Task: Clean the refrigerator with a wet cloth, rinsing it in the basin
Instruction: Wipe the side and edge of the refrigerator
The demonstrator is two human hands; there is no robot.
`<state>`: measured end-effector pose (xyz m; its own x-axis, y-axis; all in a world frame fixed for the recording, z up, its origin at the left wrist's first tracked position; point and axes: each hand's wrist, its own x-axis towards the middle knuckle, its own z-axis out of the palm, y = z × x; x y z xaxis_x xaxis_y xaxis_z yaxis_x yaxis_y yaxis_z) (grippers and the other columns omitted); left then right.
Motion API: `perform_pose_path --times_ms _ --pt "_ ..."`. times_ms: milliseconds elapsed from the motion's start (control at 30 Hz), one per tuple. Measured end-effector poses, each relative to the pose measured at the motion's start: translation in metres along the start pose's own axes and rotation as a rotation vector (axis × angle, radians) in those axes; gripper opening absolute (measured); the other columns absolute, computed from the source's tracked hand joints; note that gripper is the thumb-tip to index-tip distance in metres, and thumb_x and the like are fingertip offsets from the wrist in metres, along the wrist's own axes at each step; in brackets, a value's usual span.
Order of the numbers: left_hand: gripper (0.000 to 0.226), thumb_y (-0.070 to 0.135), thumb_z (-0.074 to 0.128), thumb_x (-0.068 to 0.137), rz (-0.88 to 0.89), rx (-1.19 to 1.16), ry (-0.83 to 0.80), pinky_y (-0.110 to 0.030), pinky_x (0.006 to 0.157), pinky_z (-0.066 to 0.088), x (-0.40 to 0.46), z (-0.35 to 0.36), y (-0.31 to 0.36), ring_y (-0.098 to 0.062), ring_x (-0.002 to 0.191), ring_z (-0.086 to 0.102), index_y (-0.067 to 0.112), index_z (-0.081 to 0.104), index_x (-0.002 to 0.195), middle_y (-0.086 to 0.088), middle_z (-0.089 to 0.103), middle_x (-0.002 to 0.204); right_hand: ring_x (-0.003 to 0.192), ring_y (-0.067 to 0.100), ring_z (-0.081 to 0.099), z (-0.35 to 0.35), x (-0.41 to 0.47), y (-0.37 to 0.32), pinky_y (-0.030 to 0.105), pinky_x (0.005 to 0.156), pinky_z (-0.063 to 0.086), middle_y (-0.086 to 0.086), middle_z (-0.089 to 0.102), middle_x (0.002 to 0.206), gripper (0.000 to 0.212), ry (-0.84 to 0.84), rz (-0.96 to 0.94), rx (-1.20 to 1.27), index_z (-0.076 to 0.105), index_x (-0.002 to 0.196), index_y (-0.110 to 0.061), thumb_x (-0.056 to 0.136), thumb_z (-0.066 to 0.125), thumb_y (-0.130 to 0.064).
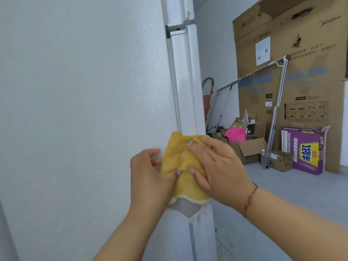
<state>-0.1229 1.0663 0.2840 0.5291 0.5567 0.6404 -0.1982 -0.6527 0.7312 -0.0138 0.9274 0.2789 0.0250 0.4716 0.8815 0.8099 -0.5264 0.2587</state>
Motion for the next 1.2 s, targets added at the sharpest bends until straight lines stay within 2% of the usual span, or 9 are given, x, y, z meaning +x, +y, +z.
perform_pose_path --times_ms 100,267,400,467,567,667,833,967,1200 --pt "0.042 0.0 0.084 0.063 -0.204 -0.235 -0.217 -0.03 0.077 0.058 0.004 -0.017 0.006 -0.013 0.085 0.071 0.014 0.066 0.099 -0.001 0.074 0.095 0.113 0.014 0.047 -0.006 -0.002 -0.006 0.035 0.096 0.036 -0.003 0.068 0.107 0.046 -0.006 0.107 0.175 0.063 0.117 -0.015 0.084 0.049 -0.044" --pt "0.058 -0.014 0.074 0.055 -0.347 -0.537 -0.559 -0.035 0.07 0.059 0.006 -0.038 0.013 -0.028 0.088 0.071 0.002 0.066 0.11 -0.015 0.073 0.102 0.079 -0.002 0.049 -0.037 -0.001 -0.011 0.02 0.073 0.04 -0.022 0.049 0.096 0.036 -0.106 0.46 0.579 0.054 0.117 -0.03 0.089 0.044 -0.051" --pt "0.05 -0.02 0.063 0.059 -0.397 -0.659 -0.805 -0.037 0.068 0.059 0.002 -0.043 0.014 -0.029 0.085 0.071 0.004 0.073 0.101 -0.019 0.071 0.105 0.056 0.0 0.058 -0.028 0.001 -0.009 0.023 0.059 0.045 0.003 0.064 0.076 0.034 -0.562 0.921 0.769 0.061 0.088 -0.034 0.086 0.044 -0.063" --pt "0.049 -0.021 0.059 0.062 -0.412 -0.68 -0.9 -0.04 0.071 0.06 0.0 -0.044 0.012 -0.03 0.088 0.071 0.006 0.075 0.099 -0.02 0.07 0.107 0.058 -0.003 0.065 -0.031 -0.01 -0.017 0.019 0.061 0.049 -0.005 0.071 0.067 0.041 -0.758 1.035 1.057 0.066 0.096 -0.024 0.082 0.052 -0.059" --pt "0.05 -0.02 0.061 0.064 -0.465 -0.673 -1.001 -0.044 0.077 0.057 -0.004 -0.047 0.001 -0.033 0.091 0.07 0.006 0.073 0.106 -0.022 0.068 0.11 0.085 0.019 0.068 -0.047 -0.03 -0.021 0.032 0.084 0.053 0.008 0.072 0.091 0.038 -0.683 1.051 1.608 0.067 0.096 -0.004 0.077 0.064 -0.036" --pt "0.052 -0.015 0.064 0.069 -0.51 -0.661 -1.102 -0.044 0.08 0.055 -0.015 -0.047 -0.016 -0.035 0.093 0.067 0.002 0.063 0.118 -0.026 0.064 0.112 0.065 0.017 0.066 -0.054 -0.04 -0.03 0.031 0.062 0.055 0.007 0.068 0.073 0.025 -0.6 1.087 1.668 0.062 0.08 -0.006 0.075 0.065 -0.031" --pt "0.061 0.002 0.074 0.073 -0.523 -0.432 -1.061 -0.043 0.084 0.053 -0.04 -0.045 -0.034 -0.041 0.098 0.063 0.024 0.058 0.127 -0.03 0.064 0.11 0.065 0.022 0.07 -0.046 -0.053 -0.038 0.03 0.056 0.058 0.014 0.071 0.076 0.031 -0.493 1.295 1.607 0.066 0.084 -0.002 0.076 0.064 -0.032" --pt "0.068 -0.006 0.076 0.065 -0.658 -0.545 -0.809 -0.042 0.076 0.057 -0.069 -0.038 -0.056 -0.033 0.081 0.068 0.021 0.058 0.125 -0.022 0.067 0.093 0.09 0.025 0.07 -0.037 -0.083 -0.042 0.038 0.079 0.057 0.014 0.072 0.101 0.037 -0.604 1.421 1.622 0.061 0.113 -0.003 0.09 0.057 -0.032" --pt "0.041 -0.007 0.067 0.068 -1.025 -0.723 -0.535 -0.031 0.055 0.055 -0.107 -0.026 -0.094 -0.025 0.059 0.061 0.007 0.055 0.105 -0.016 0.061 0.075 0.092 0.031 0.068 -0.016 -0.149 -0.054 0.039 0.073 0.057 0.02 0.059 0.117 0.079 -0.749 1.468 1.676 0.037 0.131 -0.031 0.075 0.067 0.016"
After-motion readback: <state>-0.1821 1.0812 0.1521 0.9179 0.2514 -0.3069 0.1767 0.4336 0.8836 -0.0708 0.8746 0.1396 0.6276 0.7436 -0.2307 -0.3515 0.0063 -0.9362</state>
